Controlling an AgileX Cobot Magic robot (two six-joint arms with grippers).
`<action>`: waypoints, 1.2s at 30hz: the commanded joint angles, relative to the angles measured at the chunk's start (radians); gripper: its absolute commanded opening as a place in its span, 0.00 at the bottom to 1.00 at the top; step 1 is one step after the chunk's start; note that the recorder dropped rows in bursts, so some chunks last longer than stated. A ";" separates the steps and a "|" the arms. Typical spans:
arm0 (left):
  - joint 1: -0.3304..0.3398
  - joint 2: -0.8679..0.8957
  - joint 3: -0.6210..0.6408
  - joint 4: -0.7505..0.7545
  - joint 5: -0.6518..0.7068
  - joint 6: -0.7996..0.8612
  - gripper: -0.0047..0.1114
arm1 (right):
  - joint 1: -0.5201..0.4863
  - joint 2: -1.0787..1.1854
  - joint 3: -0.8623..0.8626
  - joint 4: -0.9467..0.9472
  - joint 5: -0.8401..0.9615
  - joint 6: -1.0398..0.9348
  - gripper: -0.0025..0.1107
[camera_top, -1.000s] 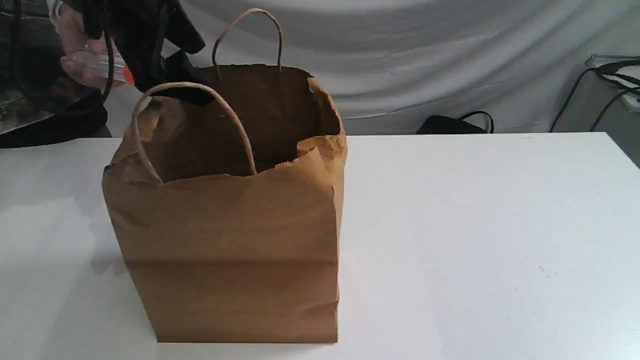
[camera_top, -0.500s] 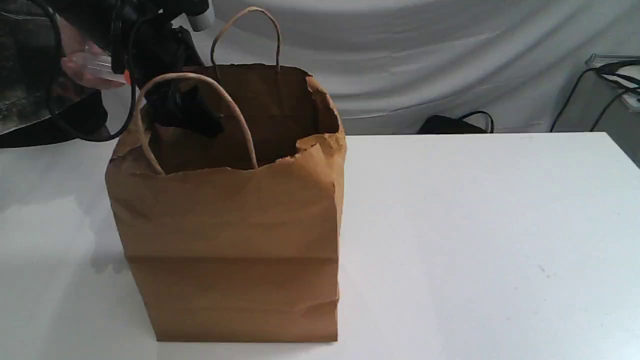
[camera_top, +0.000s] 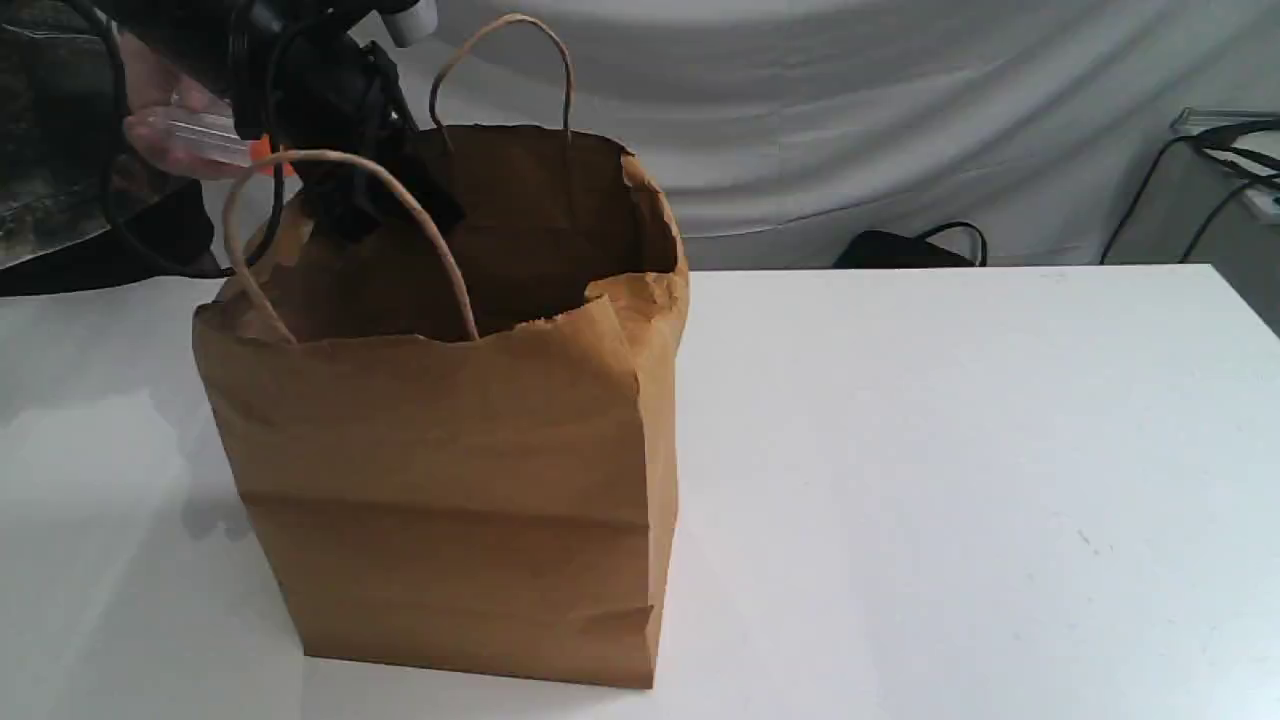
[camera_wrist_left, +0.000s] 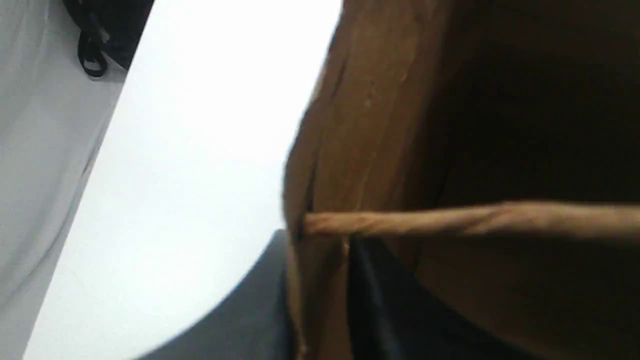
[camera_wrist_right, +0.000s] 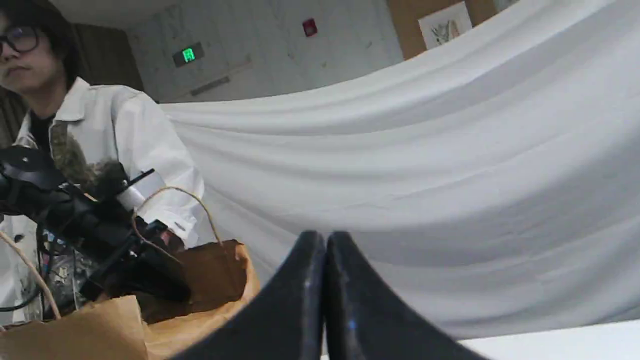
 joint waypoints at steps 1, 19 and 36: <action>0.001 -0.001 -0.001 -0.016 0.000 0.000 0.04 | -0.003 -0.005 0.003 -0.004 -0.059 -0.012 0.02; 0.001 -0.001 -0.001 -0.016 0.000 -0.033 0.04 | -0.003 0.035 -0.022 0.015 -0.804 -0.407 0.02; 0.001 -0.001 -0.001 -0.029 0.000 -0.030 0.04 | -0.003 0.664 -0.433 -0.054 -0.958 -0.493 0.02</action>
